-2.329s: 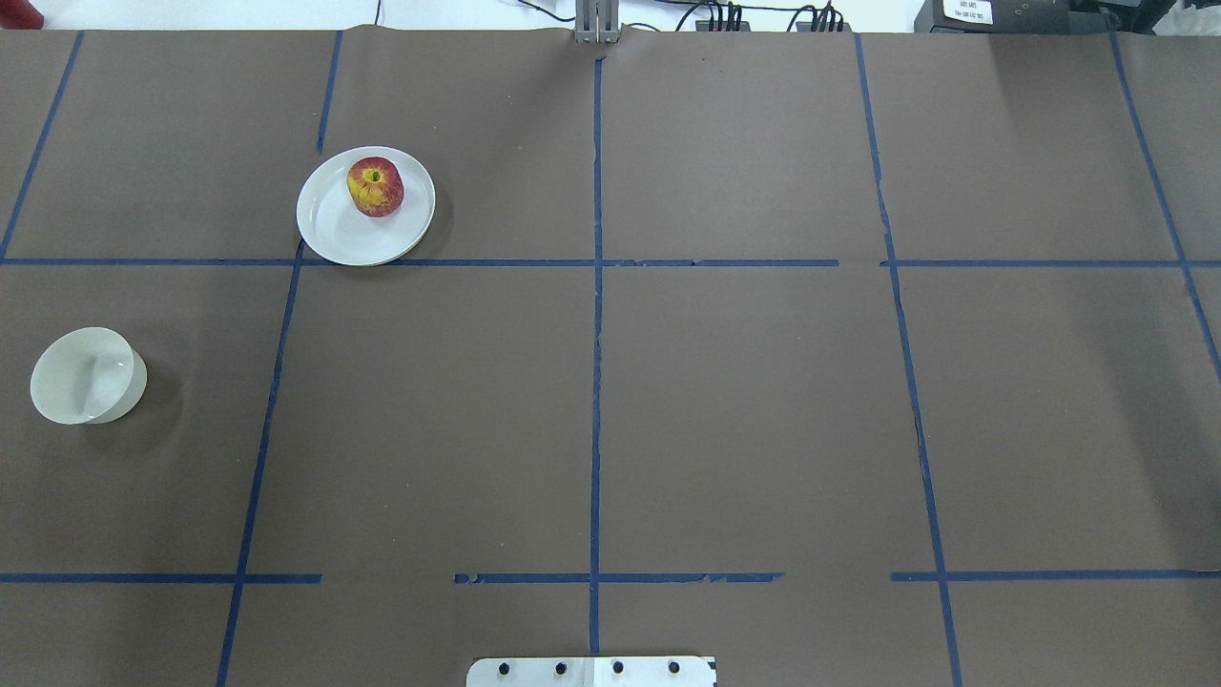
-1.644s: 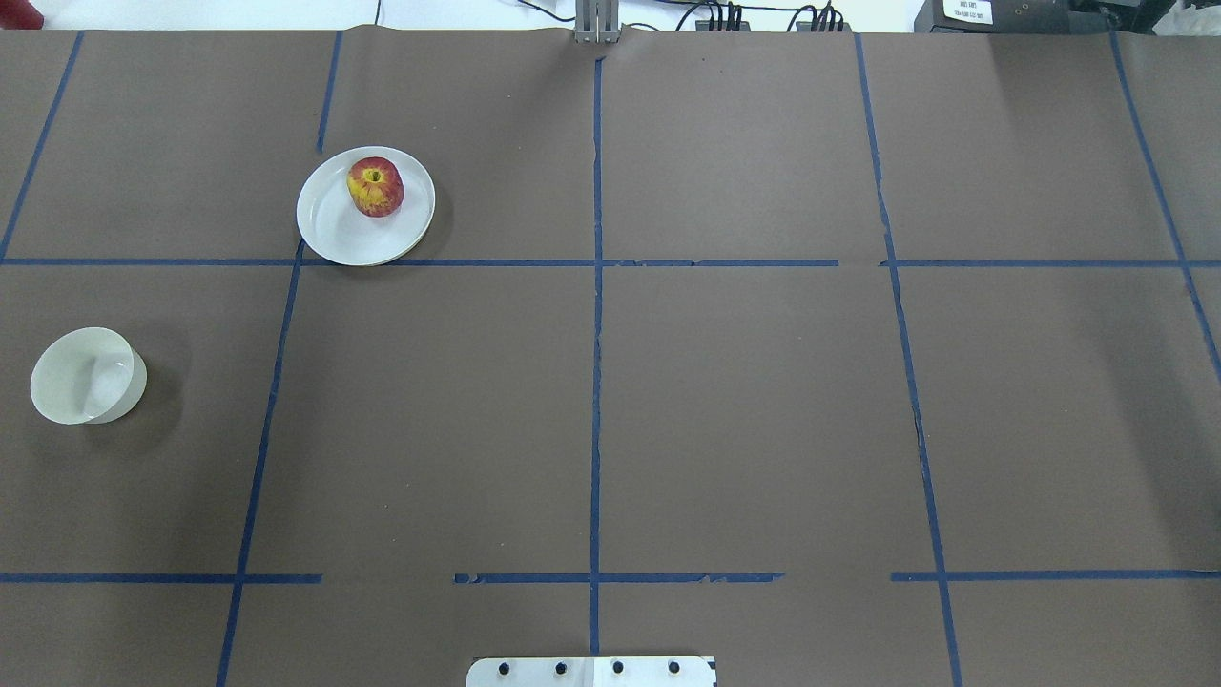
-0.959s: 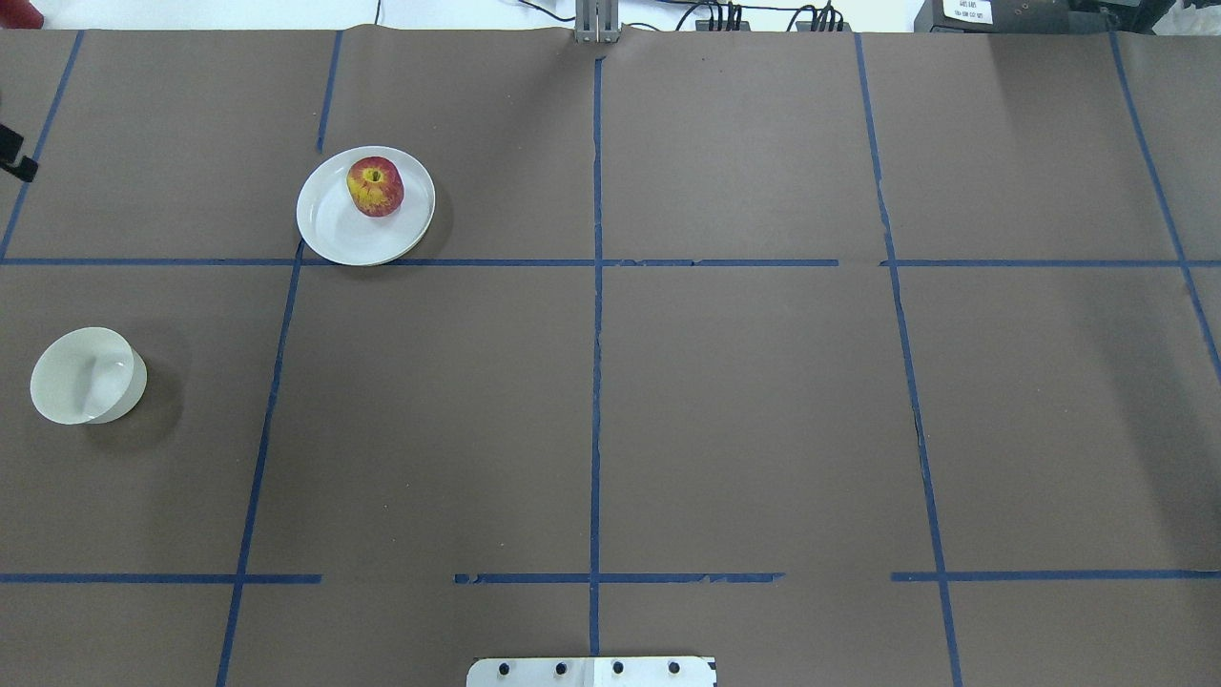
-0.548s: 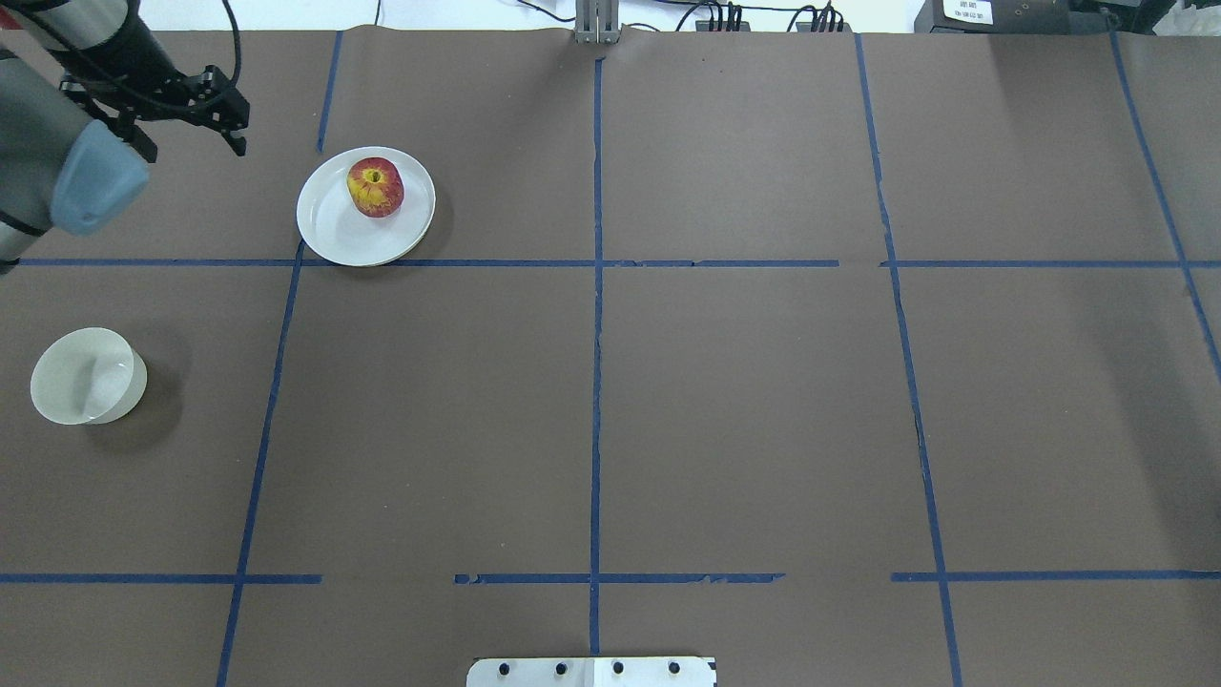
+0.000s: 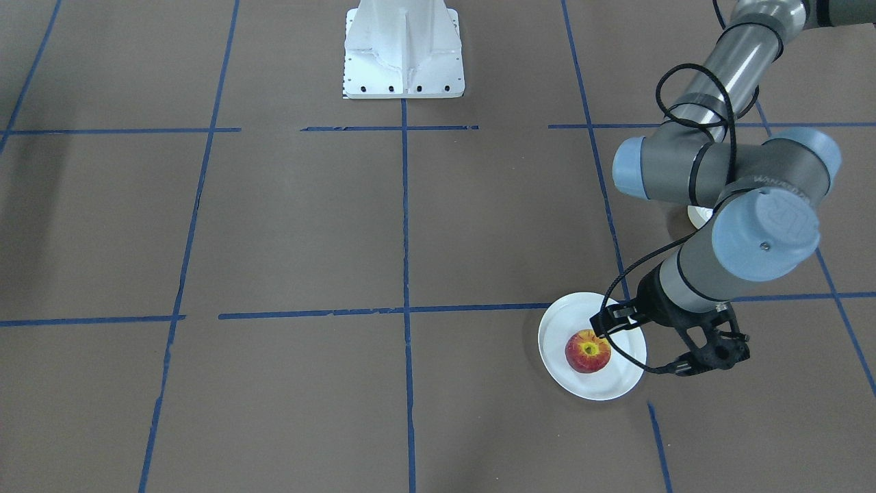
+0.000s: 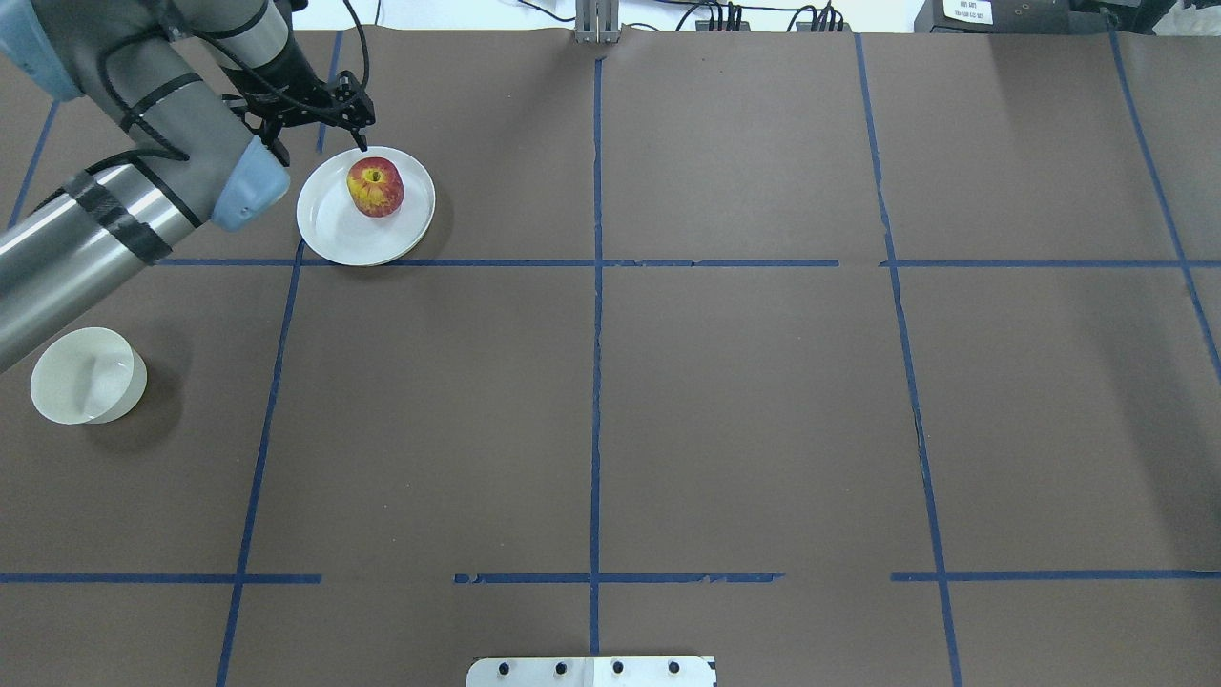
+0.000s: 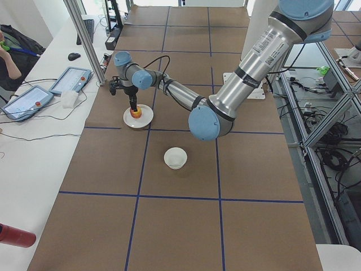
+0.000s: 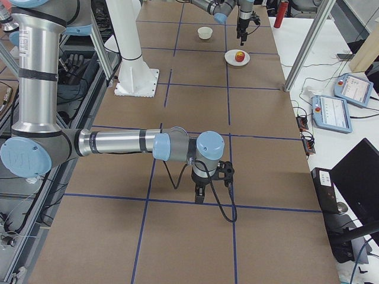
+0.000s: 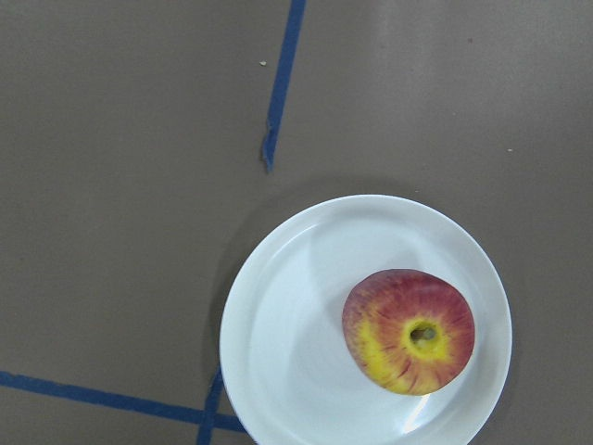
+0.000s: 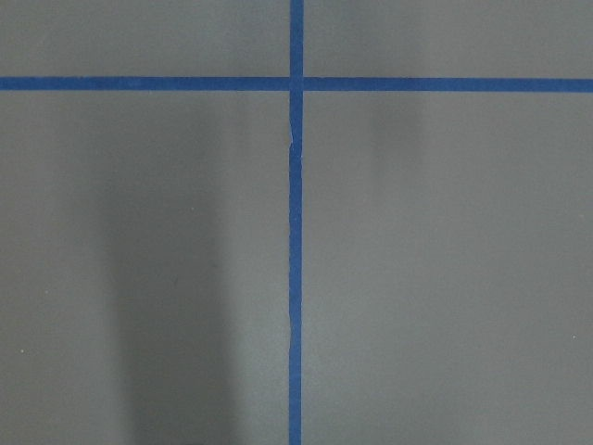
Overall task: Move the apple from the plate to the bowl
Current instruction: 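Move the left gripper over the red apple on the white plate, then lower the left gripper and close it around the apple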
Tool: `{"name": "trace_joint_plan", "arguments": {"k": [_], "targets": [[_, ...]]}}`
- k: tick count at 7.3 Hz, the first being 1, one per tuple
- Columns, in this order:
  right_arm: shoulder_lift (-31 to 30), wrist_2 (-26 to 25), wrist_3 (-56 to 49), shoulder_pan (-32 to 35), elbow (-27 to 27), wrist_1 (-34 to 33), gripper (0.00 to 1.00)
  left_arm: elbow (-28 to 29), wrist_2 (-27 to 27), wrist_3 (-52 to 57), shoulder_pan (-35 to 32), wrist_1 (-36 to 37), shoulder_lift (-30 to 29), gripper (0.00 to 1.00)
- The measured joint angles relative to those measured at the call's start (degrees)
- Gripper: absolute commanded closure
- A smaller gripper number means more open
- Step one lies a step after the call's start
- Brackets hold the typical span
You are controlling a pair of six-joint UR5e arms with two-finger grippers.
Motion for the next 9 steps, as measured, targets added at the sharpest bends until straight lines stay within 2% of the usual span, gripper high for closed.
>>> {"name": "trace_joint_plan", "arguments": {"k": [3,9], "targets": [[0.0,0.0,0.0,0.0,0.0,0.0,0.00,7.5,1.9,-3.8,2.7,-8.1,-2.2,0.00],[0.0,0.0,0.0,0.0,0.0,0.0,0.00,13.6,4.1,-5.1,5.3,-14.9,-3.1,0.00]]}}
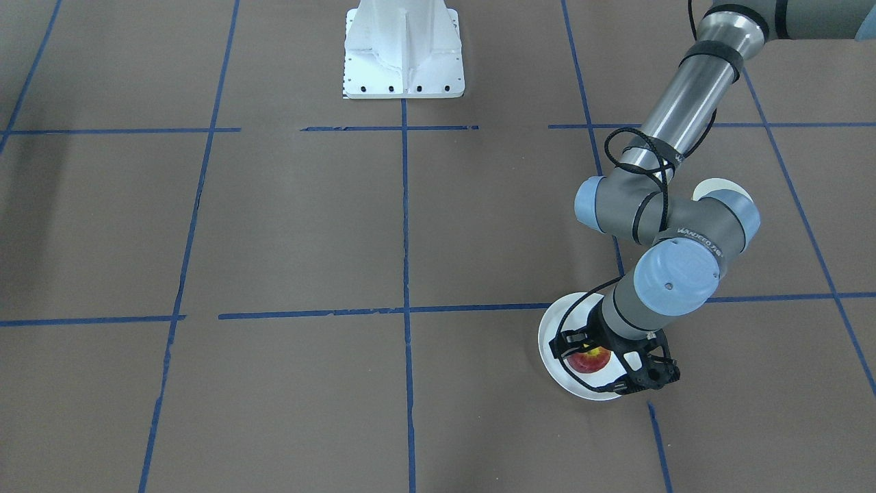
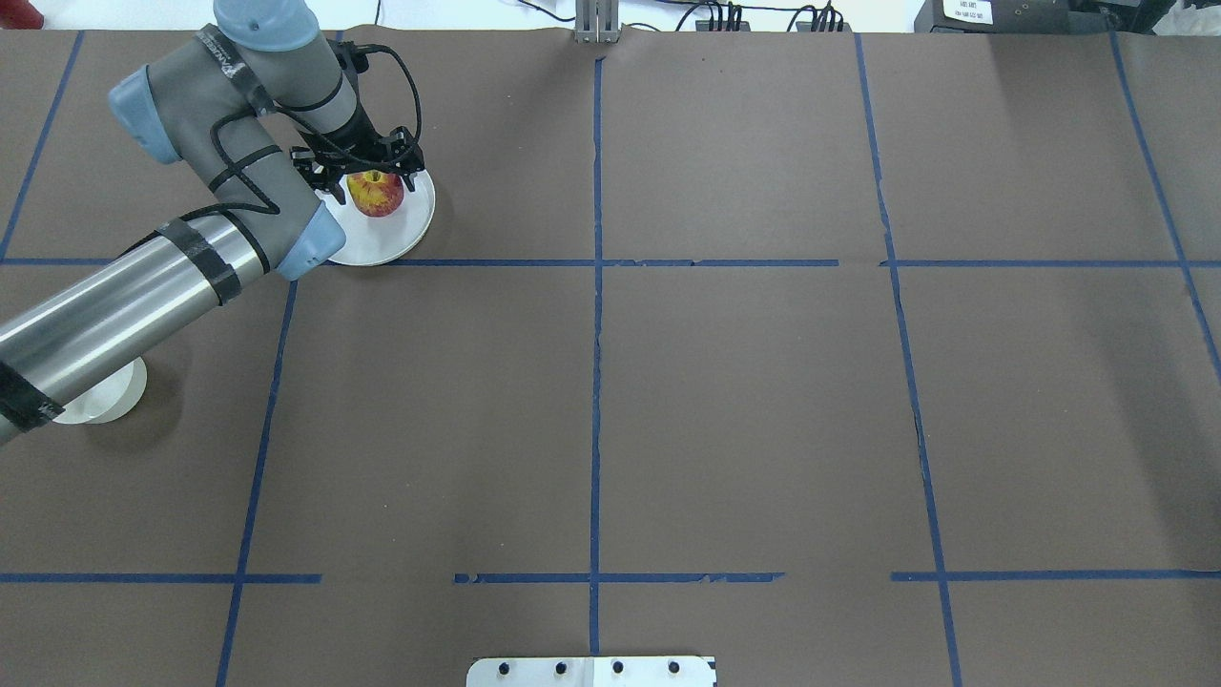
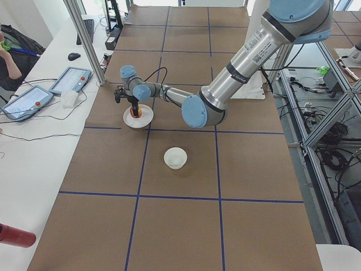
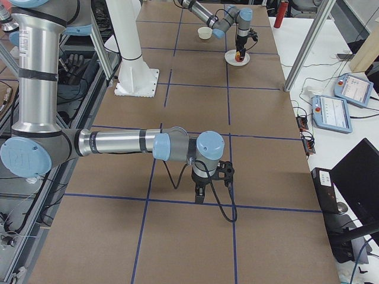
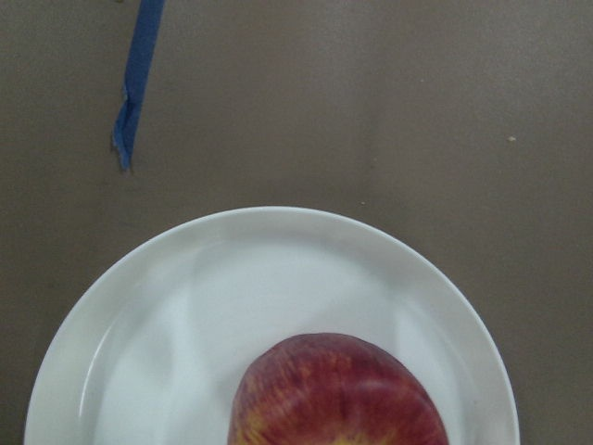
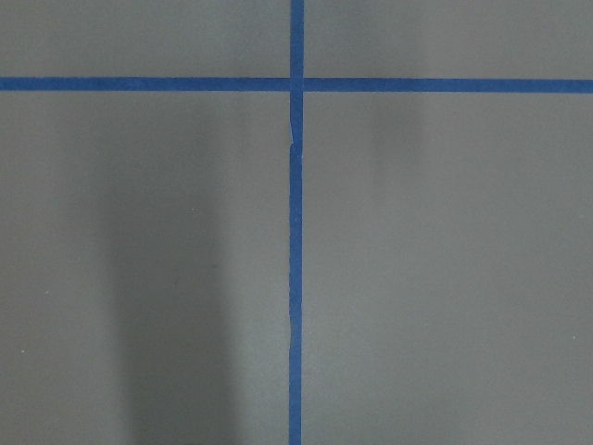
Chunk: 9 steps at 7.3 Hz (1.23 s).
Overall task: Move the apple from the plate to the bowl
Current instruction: 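Lower the left gripper and close it around the apple, then lift the apple with the left gripper and carry it toward the white bowl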
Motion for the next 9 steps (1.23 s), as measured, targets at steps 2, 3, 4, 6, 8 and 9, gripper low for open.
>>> {"name": "trace_joint_plan", "arguments": {"k": [2,3,4,6,8,9], "targets": [[0.0,0.0,0.0,0.0,0.0,0.0,0.00,0.5,0.4,-0.4,0.5,-0.3,-0.2,0.46],[0.0,0.0,0.0,0.0,0.0,0.0,0.00,0.6,0.4,-0.3,0.6,-0.4,-0.2,0.83],[0.0,0.0,0.0,0.0,0.0,0.0,0.00,0.6,0.4,-0.1,0.6,-0.5,-0.2,1.00],[0.0,0.0,0.0,0.0,0.0,0.0,0.00,-0.7,0.7,0.9,-1.1,0.1,-0.1,1.00],[0.0,0.0,0.0,0.0,0.0,0.0,0.00,-9.2,0.5,4.9,-4.2,7.1,2.5,1.00],[0.0,0.0,0.0,0.0,0.0,0.0,0.00,-16.8,0.5,7.4,-5.2,11.8,6.2,1.00]]}}
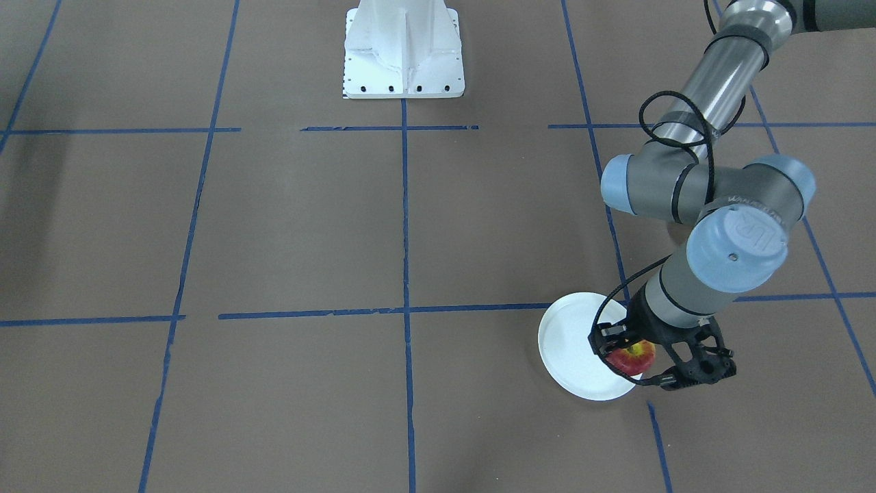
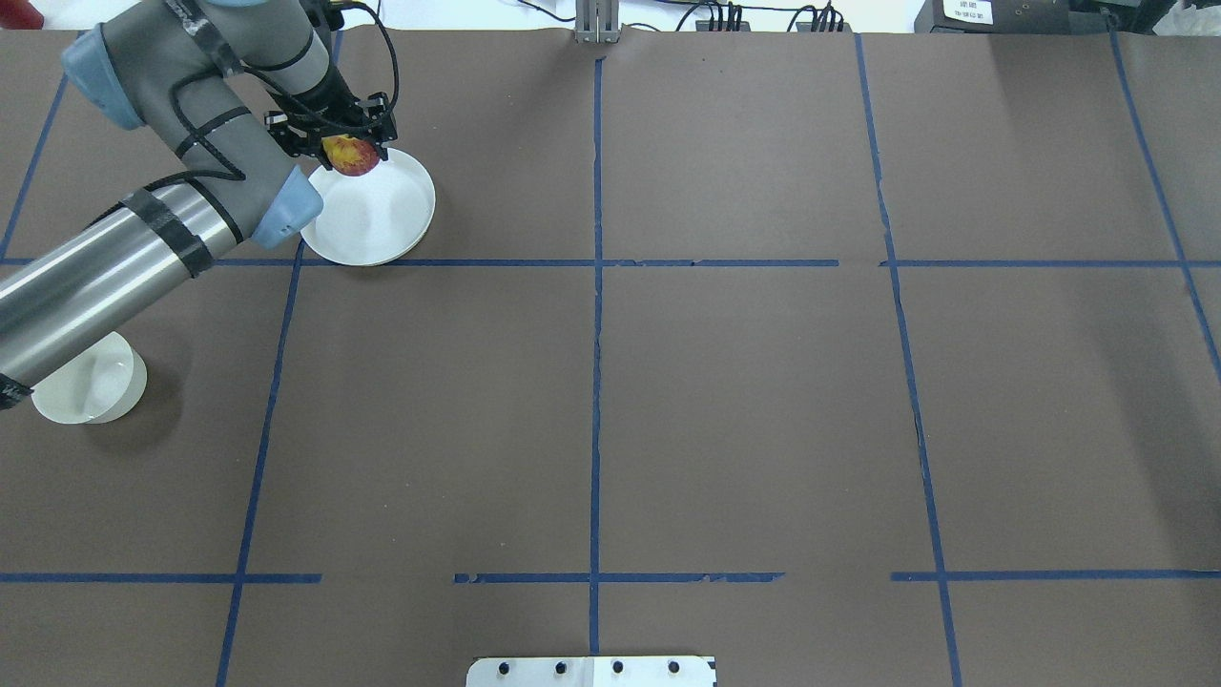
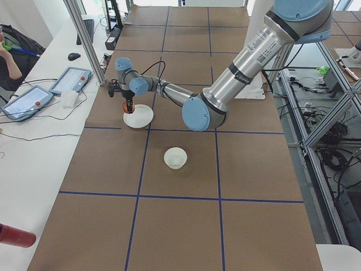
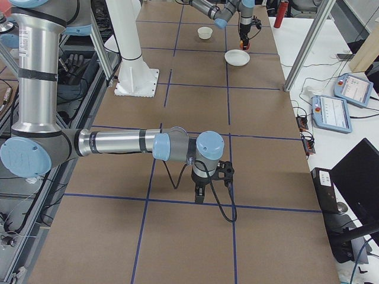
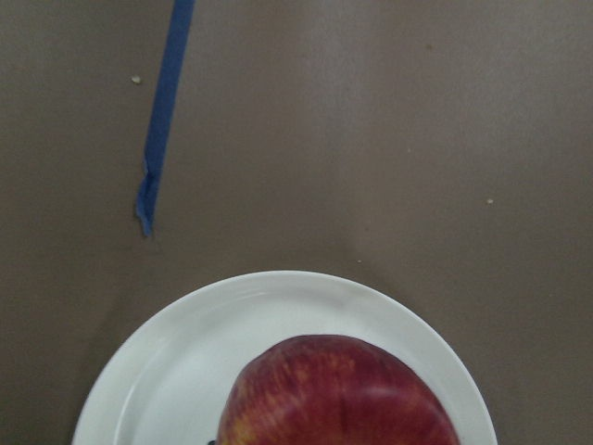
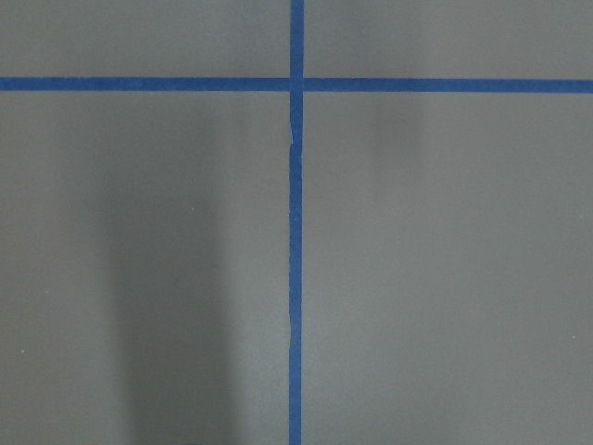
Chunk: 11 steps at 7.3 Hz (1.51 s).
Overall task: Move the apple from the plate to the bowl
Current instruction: 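Lift the apple with the left gripper and carry it toward the white bowl, then lower the apple into the white bowl and open the left gripper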
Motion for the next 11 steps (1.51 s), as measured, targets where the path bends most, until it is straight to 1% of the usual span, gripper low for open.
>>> {"name": "trace_joint_plan", "arguments": {"k": [1,2,3,4,5,6,7,8,11], "targets": [[0.0,0.0,0.0,0.0,0.0,0.0,0.00,-8.8,0.0,1.4,-0.6,2.5,5.9,1.00],[0.0,0.0,0.0,0.0,0.0,0.0,0.00,-16.6,0.0,2.1,-1.0,3.4,12.6,1.00],[0.0,0.0,0.0,0.0,0.0,0.0,0.00,-22.7,0.2,2.6,-1.2,2.5,19.9,1.00],[0.0,0.0,0.1,0.0,0.0,0.0,0.00,-27.4,0.3,2.8,-1.3,-1.9,28.5,1.00],[0.0,0.0,0.1,0.0,0.0,0.0,0.00,-30.0,0.3,2.7,-1.3,-9.0,36.9,1.00],[0.0,0.0,0.1,0.0,-0.1,0.0,0.00,-30.9,0.3,2.4,-1.3,-14.8,42.9,1.00],[0.0,0.0,0.1,0.0,0.0,0.0,0.00,-30.6,0.4,2.0,-1.3,-17.7,46.2,1.00],[0.0,0.0,0.0,0.0,0.0,0.0,0.00,-29.3,0.4,1.7,-1.1,-19.0,47.5,1.00],[0.0,0.0,0.0,0.0,0.0,0.0,0.00,-25.6,0.0,1.4,-0.5,-20.6,47.8,1.00]]}}
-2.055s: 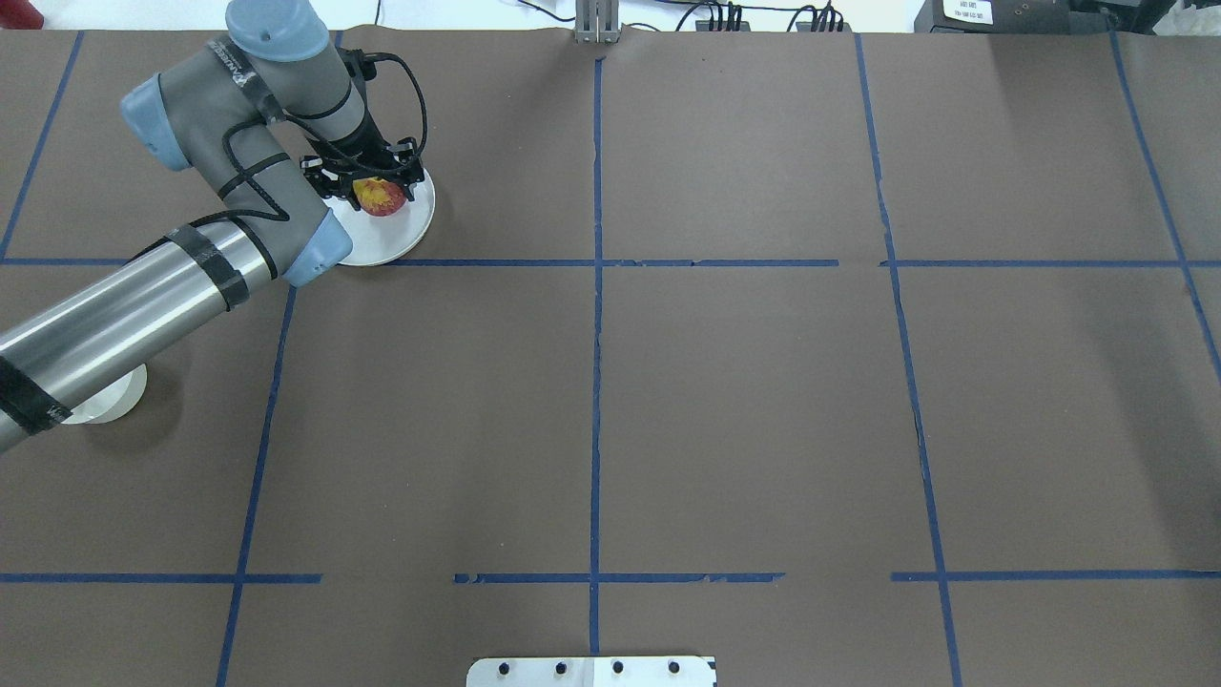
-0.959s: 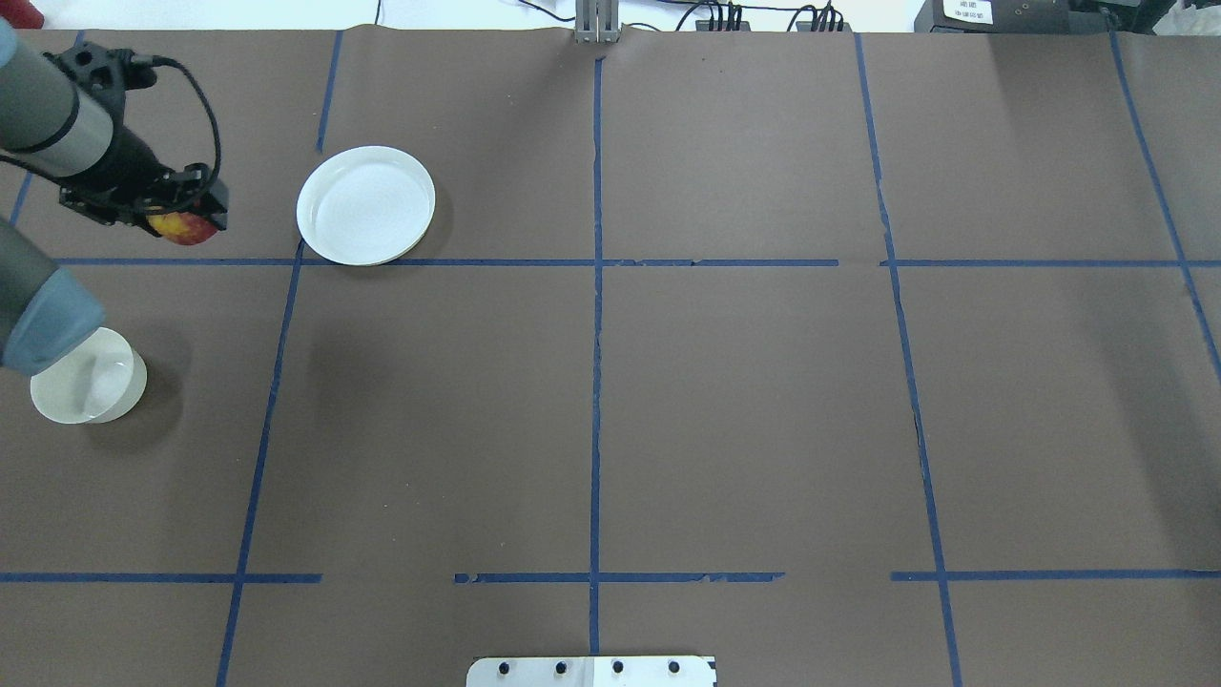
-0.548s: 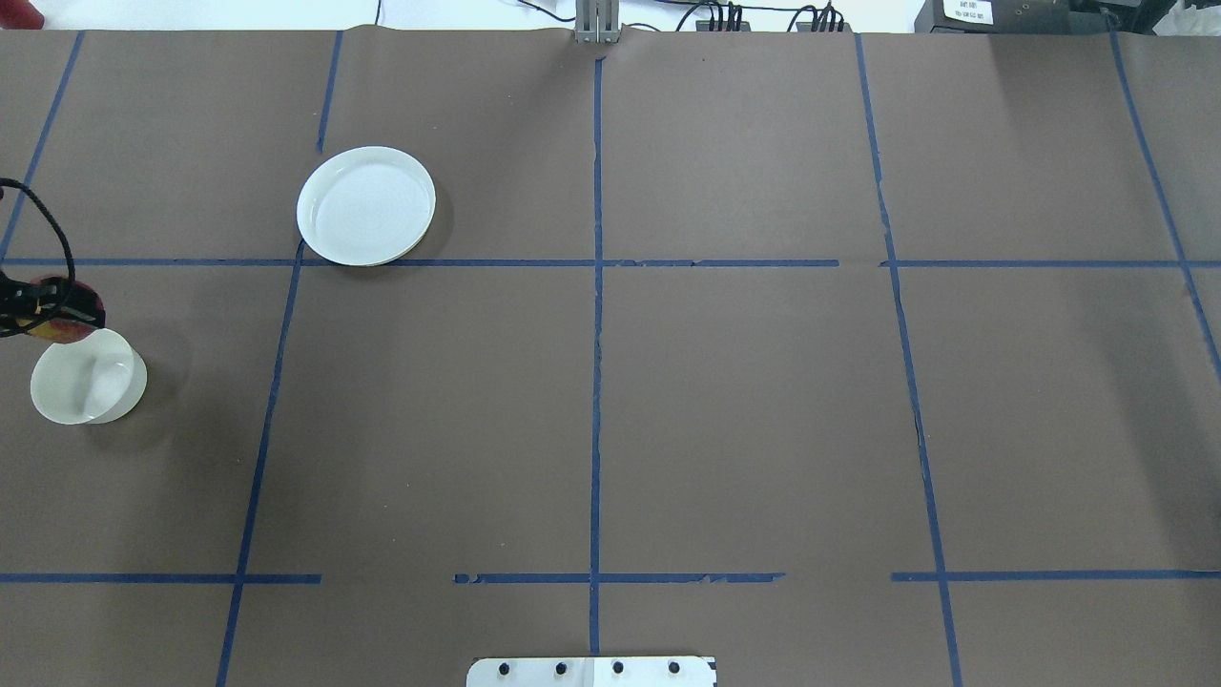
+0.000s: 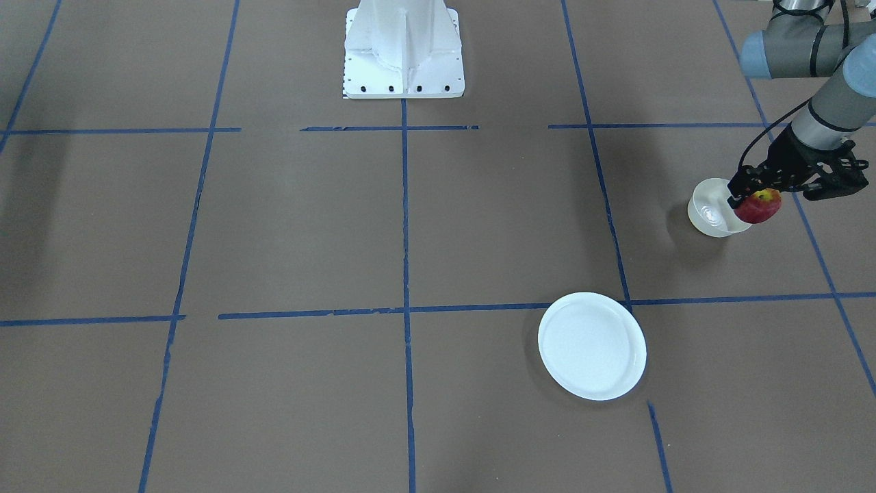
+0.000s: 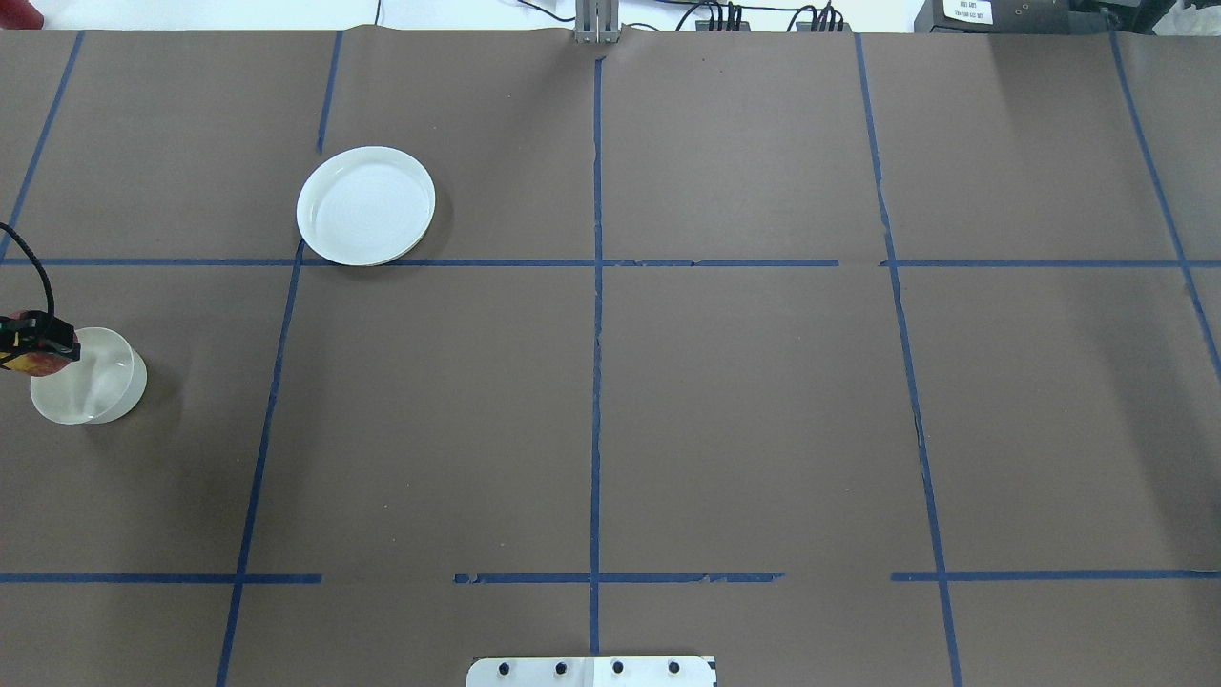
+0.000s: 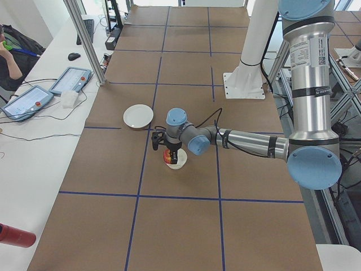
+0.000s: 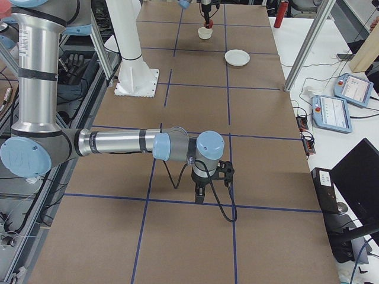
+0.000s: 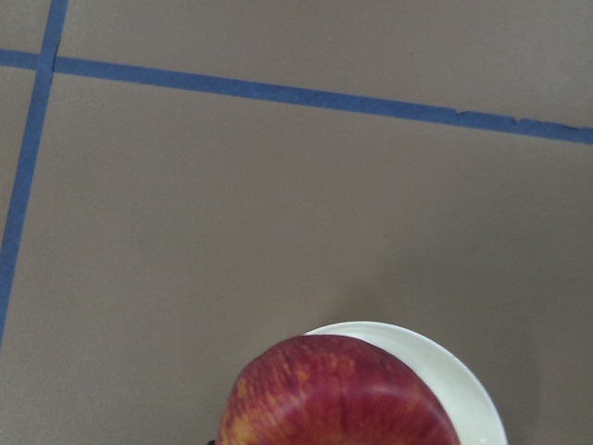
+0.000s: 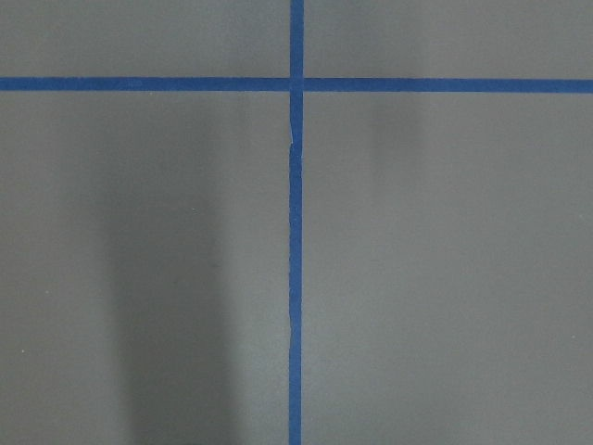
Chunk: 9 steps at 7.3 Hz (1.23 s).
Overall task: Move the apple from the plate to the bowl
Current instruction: 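Lower the apple into the white bowl and open the left gripper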
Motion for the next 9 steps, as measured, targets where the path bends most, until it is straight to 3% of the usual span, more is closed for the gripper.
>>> {"name": "trace_joint_plan", "arguments": {"k": [3,4,5,6,9], "targets": [[0.0,0.0,0.0,0.0,0.0,0.0,0.00,0.1,-0.3,-1.0,1.8,-0.3,-0.2,1.00],[0.0,0.0,0.1,0.0,0.0,0.0,0.00,0.0,-0.3,-1.2,2.6,-0.3,-0.2,0.87],[0.0,0.0,0.1,0.0,0.0,0.0,0.00,0.0,-0.4,-1.2,3.2,-0.3,-0.3,0.17],[0.0,0.0,0.0,0.0,0.0,0.0,0.00,0.0,-0.5,-1.2,3.4,-0.3,-0.3,0.00],[0.0,0.0,0.0,0.0,0.0,0.0,0.00,-0.3,-1.3,-1.0,3.5,-0.3,-0.2,0.00]]}}
